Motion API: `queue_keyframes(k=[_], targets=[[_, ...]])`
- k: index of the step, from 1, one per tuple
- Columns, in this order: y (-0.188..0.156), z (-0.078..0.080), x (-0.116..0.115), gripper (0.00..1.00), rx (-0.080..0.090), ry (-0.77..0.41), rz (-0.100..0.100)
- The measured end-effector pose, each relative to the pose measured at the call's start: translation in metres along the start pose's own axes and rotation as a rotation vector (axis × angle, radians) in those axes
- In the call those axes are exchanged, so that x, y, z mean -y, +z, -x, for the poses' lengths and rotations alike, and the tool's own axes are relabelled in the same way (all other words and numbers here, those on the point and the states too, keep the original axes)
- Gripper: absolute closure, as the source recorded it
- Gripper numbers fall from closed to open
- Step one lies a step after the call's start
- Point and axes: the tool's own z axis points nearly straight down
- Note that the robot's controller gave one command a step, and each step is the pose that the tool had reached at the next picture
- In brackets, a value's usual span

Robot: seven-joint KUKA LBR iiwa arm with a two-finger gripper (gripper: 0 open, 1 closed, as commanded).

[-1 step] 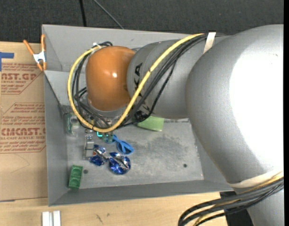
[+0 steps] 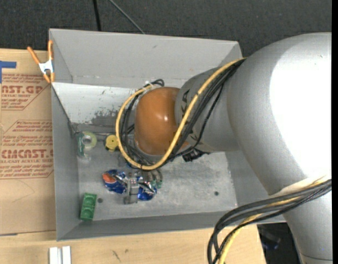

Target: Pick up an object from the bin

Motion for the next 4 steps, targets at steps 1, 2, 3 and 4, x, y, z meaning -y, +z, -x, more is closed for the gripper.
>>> queue_keyframes(k=[1, 2, 3, 4], targets=[[-0.035, -0.030, 0.010, 0.00, 0.007, 0.025, 0.005], [-0.033, -0.034, 0.013, 0.00, 0.005, 0.138, 0.006], [-0.002, -0.042, 0.008, 0.00, 0.003, 0.201, 0.006], [-0.002, -0.043, 0.007, 0.00, 0.002, 0.201, 0.007]])
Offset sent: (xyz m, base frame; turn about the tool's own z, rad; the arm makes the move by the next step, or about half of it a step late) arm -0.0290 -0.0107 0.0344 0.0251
